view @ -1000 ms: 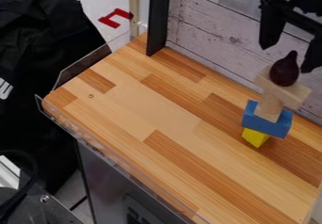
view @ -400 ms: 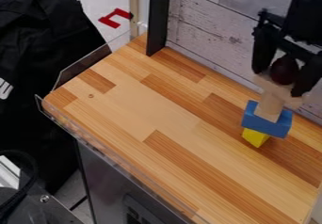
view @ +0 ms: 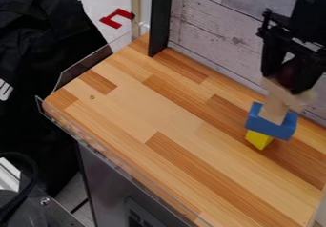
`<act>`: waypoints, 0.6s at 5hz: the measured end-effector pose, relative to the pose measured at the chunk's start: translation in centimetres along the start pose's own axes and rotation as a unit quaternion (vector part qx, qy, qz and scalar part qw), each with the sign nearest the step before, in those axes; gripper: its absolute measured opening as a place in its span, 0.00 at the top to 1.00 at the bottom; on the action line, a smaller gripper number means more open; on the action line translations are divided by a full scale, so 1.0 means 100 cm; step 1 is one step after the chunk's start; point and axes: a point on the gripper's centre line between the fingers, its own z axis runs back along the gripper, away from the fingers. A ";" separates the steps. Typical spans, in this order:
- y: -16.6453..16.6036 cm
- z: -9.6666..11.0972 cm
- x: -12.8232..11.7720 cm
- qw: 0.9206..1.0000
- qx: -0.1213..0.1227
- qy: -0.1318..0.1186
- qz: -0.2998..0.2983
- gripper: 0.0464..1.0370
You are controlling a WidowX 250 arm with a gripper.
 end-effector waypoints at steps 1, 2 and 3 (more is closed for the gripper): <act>-0.001 0.000 0.002 1.000 -0.002 -0.005 0.000 0.48; 0.000 0.000 0.002 1.000 -0.002 -0.007 0.004 0.48; 0.001 0.000 -0.001 1.000 0.001 -0.006 0.006 0.48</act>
